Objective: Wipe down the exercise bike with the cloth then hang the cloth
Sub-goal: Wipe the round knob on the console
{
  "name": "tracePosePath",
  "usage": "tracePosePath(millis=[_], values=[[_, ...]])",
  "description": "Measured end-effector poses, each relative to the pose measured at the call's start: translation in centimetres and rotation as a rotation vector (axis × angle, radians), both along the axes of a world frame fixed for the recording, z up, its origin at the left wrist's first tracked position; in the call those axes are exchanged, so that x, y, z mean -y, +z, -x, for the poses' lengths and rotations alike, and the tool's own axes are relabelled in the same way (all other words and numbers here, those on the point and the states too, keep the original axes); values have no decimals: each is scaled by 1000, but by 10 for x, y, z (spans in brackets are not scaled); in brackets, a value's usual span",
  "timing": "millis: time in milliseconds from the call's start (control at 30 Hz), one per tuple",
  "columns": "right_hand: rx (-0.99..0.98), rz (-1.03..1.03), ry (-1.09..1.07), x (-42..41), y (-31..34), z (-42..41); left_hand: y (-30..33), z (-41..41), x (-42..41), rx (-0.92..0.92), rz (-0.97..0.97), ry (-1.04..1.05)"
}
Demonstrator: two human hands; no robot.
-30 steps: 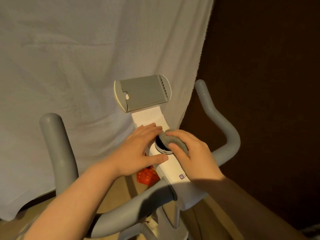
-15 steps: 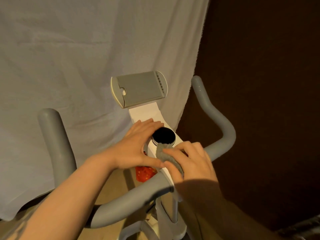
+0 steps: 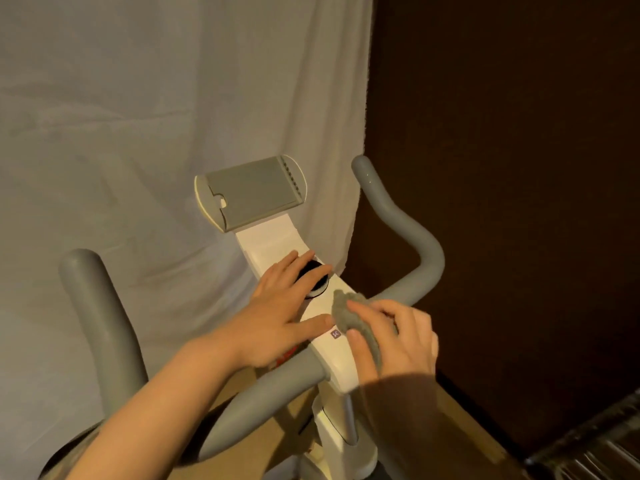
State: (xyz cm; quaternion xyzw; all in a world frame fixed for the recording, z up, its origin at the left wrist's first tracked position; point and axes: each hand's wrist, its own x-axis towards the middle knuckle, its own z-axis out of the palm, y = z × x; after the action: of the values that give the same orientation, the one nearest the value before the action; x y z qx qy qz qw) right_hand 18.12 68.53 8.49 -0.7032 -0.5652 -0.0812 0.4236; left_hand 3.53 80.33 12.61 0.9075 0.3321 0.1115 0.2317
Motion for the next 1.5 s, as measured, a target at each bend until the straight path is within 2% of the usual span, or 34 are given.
tracePosePath(millis=[67, 100, 133, 233, 333, 433, 533, 567, 600, 700, 733, 867, 967, 1033, 1100, 1200, 1233, 1333, 1400, 1500], values=[[195, 28, 96, 0, -2, -3, 2, -8, 11, -39, -76, 72], [232, 66, 115, -9, 4, -14, 3, -15, 18, -32, -103, 109], [205, 91, 97, -19, 8, -24, 3, -22, 26, -17, -118, 152], [-37, 43, -21, -19, 11, -23, -4, -37, 48, 67, -155, 285], [56, -23, 21, 2, 3, 7, -11, -36, 50, 159, -172, 311], [230, 12, 107, -6, 2, -18, -13, -35, 46, 207, -153, 317], [-16, 26, -45, -5, 0, -33, -15, -34, 46, 243, -139, 328], [-62, 26, -75, 0, 1, -23, -16, -35, 46, 267, -124, 327], [-24, 26, -66, 4, 1, -10, -16, -34, 45, 301, -98, 333], [266, 36, 146, -2, 8, 7, -13, -31, 39, 391, 63, 452], [292, 80, 181, -10, 13, 1, -14, -28, 36, 406, 94, 492], [17, 84, 159, -8, 11, -1, -23, -12, 24, 365, 126, 469], [181, 103, 338, -2, 9, 23, -19, 3, 12, 346, 104, 398], [207, 159, 442, -20, 20, 11, -18, 9, 10, 316, 60, 384], [122, 152, 385, -29, 21, -1, -20, 12, 13, 321, 51, 379], [-3, 55, 135, -4, 5, 13, -26, 11, 20, 349, 122, 382], [22, 38, 132, 3, 3, 24, -27, 11, 19, 357, 122, 392], [259, 114, 365, -10, 12, 17, -27, 9, 17, 386, 119, 382], [162, 173, 339, -25, 23, -1, -29, 9, 16, 381, 124, 381], [19, 129, 159, -10, 16, 4, -30, 7, 17, 390, 97, 404]])
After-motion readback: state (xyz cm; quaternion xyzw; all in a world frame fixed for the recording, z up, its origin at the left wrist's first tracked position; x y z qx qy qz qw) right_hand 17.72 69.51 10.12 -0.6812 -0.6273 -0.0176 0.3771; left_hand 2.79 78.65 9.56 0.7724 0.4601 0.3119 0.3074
